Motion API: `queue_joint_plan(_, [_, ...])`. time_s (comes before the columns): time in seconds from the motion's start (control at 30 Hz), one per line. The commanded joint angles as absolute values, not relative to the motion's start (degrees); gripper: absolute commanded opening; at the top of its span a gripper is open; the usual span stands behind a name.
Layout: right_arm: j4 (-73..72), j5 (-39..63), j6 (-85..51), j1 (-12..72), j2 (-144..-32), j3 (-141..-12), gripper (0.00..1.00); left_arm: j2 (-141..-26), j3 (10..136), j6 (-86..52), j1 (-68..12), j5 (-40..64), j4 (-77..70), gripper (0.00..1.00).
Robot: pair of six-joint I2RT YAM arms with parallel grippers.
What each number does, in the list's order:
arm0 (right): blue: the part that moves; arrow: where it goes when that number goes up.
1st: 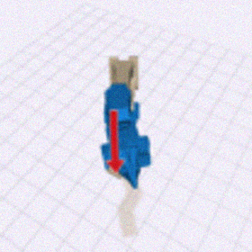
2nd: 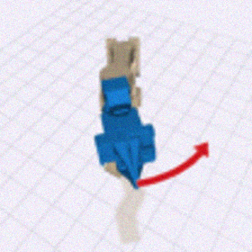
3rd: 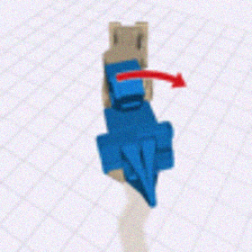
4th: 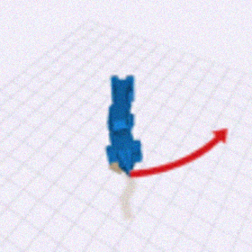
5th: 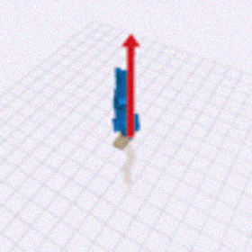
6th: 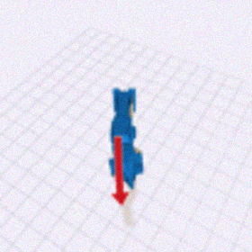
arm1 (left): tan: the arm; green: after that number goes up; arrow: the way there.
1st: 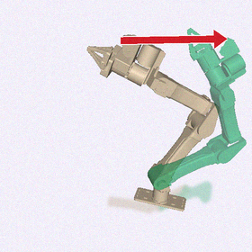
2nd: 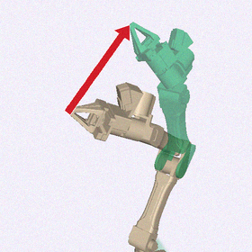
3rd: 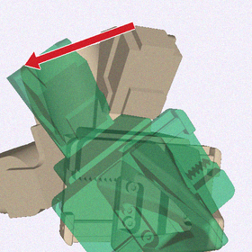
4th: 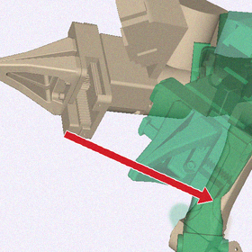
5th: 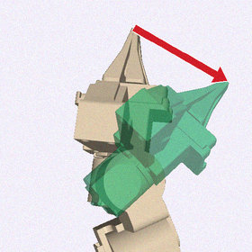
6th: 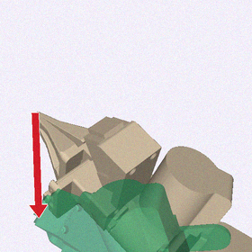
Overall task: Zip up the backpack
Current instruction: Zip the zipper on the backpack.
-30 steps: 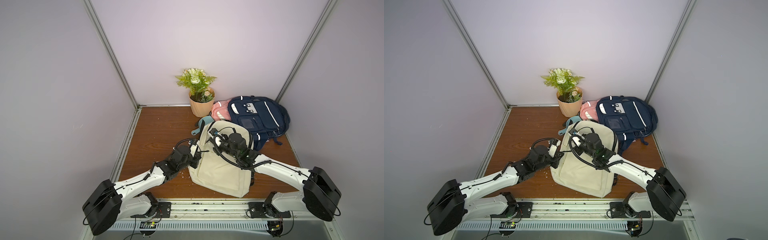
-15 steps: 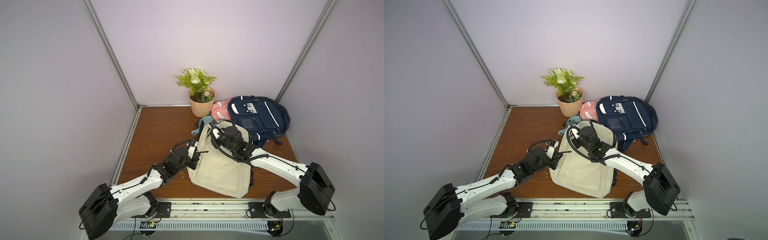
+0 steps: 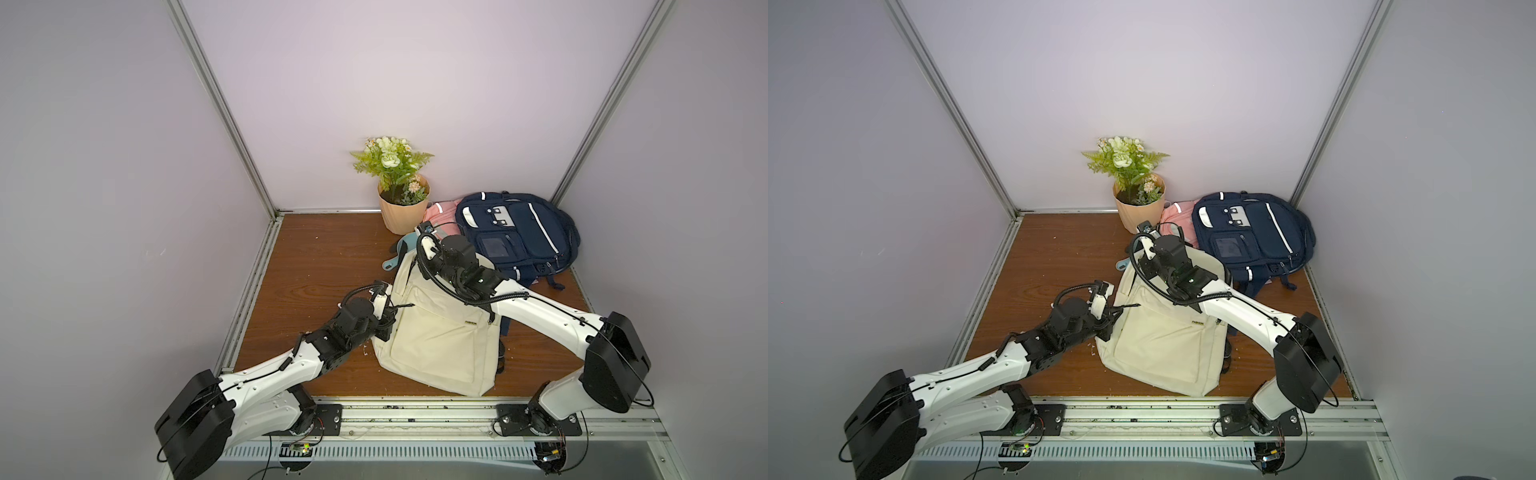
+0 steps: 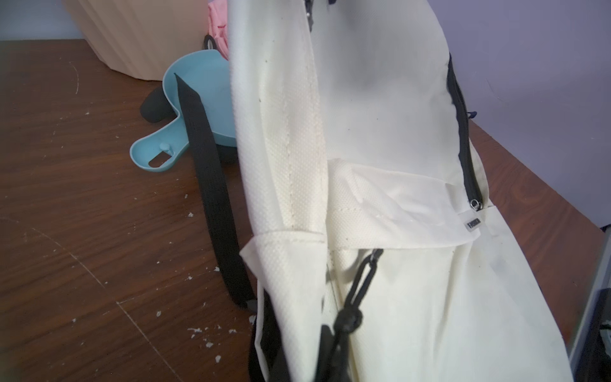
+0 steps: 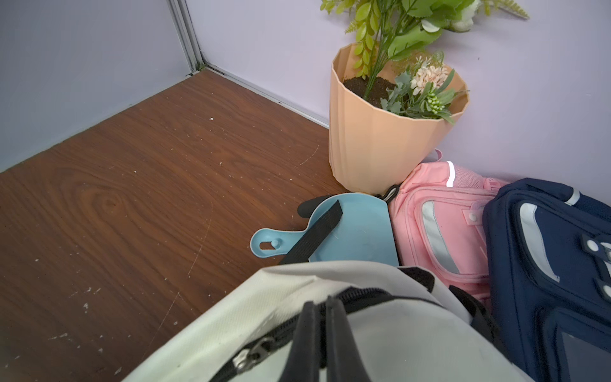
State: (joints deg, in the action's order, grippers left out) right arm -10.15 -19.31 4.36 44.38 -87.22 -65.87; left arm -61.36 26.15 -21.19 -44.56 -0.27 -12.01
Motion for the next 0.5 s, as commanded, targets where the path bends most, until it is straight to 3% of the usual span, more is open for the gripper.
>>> queue_joint_plan(0.0, [-15.1,-19.9,2.4,46.5,-83.9,-65.5,0.00,-60.5,28.2,-22.0,-43.8,-4.0,-9.4,0.46])
queue_joint_plan(0.1, [-15.7,-18.0,-0.4,47.8,-82.1,-63.4,0.00,-58.8,28.6,-23.2,-40.6,-3.0,-11.0,0.72])
queue_joint_plan(0.2, [-16.2,-17.8,-0.8,49.7,-80.6,-61.8,0.00,-58.5,29.6,-22.7,-37.8,-2.2,-12.5,0.86])
queue_joint_plan(0.3, [-16.7,-17.4,-1.5,51.0,-79.6,-60.9,0.00,-61.3,31.6,-20.2,-37.3,0.2,-13.7,0.91])
queue_joint_plan(0.47, [-17.5,-16.6,-1.9,53.1,-79.3,-61.0,0.00,-69.1,34.9,-18.2,-37.2,8.0,-16.8,0.88])
